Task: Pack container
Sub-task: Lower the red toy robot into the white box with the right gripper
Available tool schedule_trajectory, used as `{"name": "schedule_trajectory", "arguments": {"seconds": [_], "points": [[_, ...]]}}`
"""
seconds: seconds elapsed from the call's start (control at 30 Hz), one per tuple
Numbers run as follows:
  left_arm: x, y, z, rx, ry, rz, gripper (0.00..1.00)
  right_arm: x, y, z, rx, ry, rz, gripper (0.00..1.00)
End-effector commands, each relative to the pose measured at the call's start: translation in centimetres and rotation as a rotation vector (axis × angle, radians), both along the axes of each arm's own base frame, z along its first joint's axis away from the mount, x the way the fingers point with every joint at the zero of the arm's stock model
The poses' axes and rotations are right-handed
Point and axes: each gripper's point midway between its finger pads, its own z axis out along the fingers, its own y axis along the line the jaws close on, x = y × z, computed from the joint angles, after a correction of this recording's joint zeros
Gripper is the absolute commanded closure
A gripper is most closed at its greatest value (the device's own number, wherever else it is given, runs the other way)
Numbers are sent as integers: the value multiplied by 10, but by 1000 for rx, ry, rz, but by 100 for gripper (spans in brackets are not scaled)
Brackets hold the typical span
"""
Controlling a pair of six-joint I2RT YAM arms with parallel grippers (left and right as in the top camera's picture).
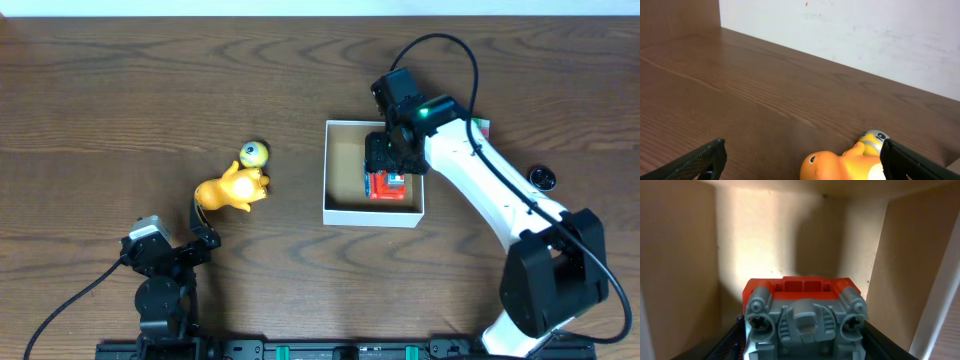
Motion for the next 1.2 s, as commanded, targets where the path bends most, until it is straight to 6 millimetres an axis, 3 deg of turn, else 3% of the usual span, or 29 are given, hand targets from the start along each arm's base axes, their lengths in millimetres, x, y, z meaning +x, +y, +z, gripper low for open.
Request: {"name": "schedule_trajectory", "arguments": {"seconds": [0.0, 0.43, 1.17], "points": [[0, 2, -14, 17, 33, 8, 2, 3, 5, 5, -5, -20, 3, 60], [0, 2, -14, 17, 33, 8, 2, -6, -21, 2, -179, -16, 53, 59], [0, 2, -14, 17, 33, 8, 2, -2, -19, -12, -191, -1, 28, 57]]}}
